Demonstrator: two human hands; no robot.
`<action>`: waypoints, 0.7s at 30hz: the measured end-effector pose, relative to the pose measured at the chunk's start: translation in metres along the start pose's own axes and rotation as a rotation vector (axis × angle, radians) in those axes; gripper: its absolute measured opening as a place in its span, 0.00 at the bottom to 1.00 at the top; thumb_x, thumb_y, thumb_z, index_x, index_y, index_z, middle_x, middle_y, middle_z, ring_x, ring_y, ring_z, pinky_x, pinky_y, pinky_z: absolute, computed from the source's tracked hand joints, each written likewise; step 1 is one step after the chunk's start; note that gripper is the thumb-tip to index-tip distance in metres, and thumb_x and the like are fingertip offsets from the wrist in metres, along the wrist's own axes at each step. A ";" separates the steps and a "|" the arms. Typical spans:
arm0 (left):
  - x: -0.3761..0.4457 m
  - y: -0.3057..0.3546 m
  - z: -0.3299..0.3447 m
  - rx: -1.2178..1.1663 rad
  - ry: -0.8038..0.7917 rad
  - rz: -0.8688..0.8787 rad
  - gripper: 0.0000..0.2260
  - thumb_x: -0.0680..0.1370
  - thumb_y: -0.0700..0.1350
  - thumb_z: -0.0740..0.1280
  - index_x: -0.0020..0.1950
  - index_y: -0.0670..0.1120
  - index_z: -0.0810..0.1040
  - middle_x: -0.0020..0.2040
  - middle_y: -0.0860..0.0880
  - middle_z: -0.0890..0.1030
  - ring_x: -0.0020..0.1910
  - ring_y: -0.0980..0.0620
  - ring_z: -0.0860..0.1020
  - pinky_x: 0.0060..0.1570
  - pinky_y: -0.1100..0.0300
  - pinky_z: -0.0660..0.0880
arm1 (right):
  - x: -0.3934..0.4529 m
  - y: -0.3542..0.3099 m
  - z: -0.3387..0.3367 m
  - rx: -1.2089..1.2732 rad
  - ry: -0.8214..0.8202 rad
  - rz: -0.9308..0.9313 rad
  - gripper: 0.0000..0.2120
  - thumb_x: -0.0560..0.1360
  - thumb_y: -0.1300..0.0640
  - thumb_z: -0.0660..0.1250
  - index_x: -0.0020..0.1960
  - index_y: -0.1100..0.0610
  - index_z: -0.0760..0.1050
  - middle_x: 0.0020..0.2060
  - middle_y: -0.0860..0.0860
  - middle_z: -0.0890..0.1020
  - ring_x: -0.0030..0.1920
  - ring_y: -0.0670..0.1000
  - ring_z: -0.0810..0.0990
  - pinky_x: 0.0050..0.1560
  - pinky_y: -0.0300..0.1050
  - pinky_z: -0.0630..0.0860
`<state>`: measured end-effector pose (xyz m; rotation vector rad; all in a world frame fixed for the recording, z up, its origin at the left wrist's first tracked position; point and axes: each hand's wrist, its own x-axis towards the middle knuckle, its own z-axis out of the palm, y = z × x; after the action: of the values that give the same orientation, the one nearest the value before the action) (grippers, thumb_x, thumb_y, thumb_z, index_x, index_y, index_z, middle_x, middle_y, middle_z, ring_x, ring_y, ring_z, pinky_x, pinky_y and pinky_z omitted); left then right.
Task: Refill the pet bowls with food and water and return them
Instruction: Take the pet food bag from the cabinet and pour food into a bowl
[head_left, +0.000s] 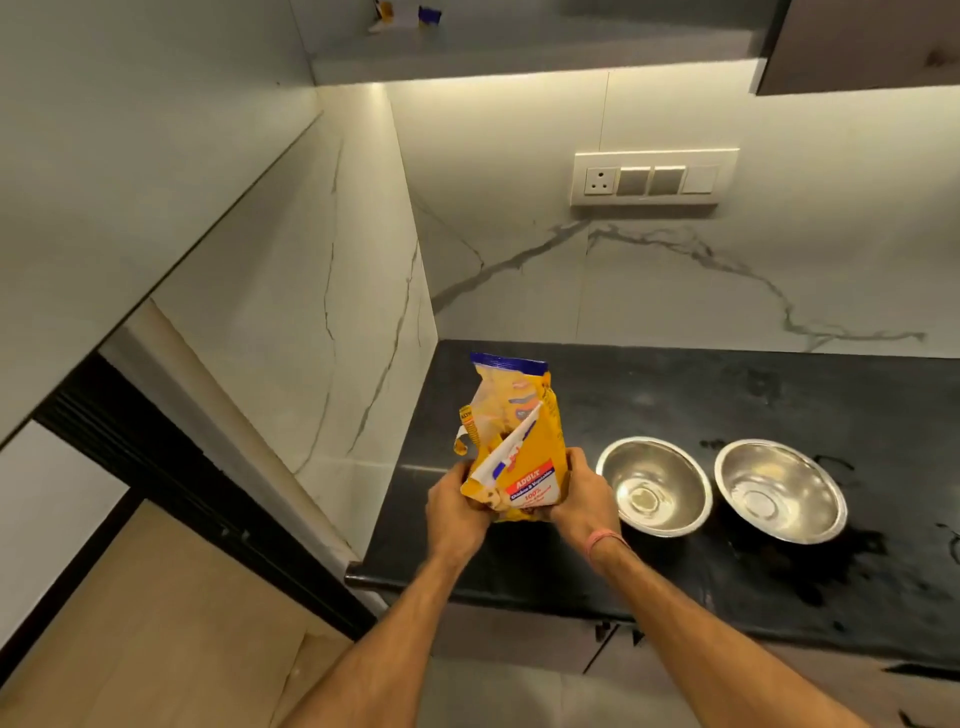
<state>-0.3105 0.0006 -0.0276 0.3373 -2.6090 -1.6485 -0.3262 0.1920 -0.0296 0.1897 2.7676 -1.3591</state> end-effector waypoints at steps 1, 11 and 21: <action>-0.001 -0.002 0.004 -0.001 -0.006 -0.004 0.19 0.73 0.46 0.85 0.62 0.51 0.85 0.49 0.61 0.87 0.46 0.67 0.86 0.38 0.72 0.79 | 0.002 0.004 0.000 -0.022 -0.014 0.015 0.34 0.63 0.50 0.88 0.58 0.44 0.69 0.48 0.43 0.85 0.47 0.49 0.85 0.46 0.48 0.85; -0.001 -0.027 0.017 0.037 -0.079 0.022 0.22 0.73 0.45 0.85 0.60 0.59 0.80 0.50 0.63 0.85 0.51 0.63 0.85 0.43 0.71 0.82 | -0.005 0.024 -0.003 0.112 -0.107 0.087 0.30 0.69 0.57 0.86 0.63 0.47 0.73 0.53 0.43 0.84 0.54 0.46 0.84 0.50 0.40 0.81; -0.023 0.010 -0.028 -0.116 -0.257 0.051 0.40 0.74 0.57 0.82 0.83 0.58 0.68 0.77 0.60 0.71 0.73 0.60 0.72 0.66 0.66 0.75 | -0.022 -0.032 -0.050 0.569 0.170 0.285 0.13 0.82 0.47 0.71 0.62 0.51 0.76 0.55 0.50 0.85 0.54 0.53 0.87 0.54 0.58 0.87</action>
<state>-0.2855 -0.0158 -0.0045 0.0559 -2.6516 -1.9320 -0.3082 0.2106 0.0284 0.7169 2.2651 -2.0732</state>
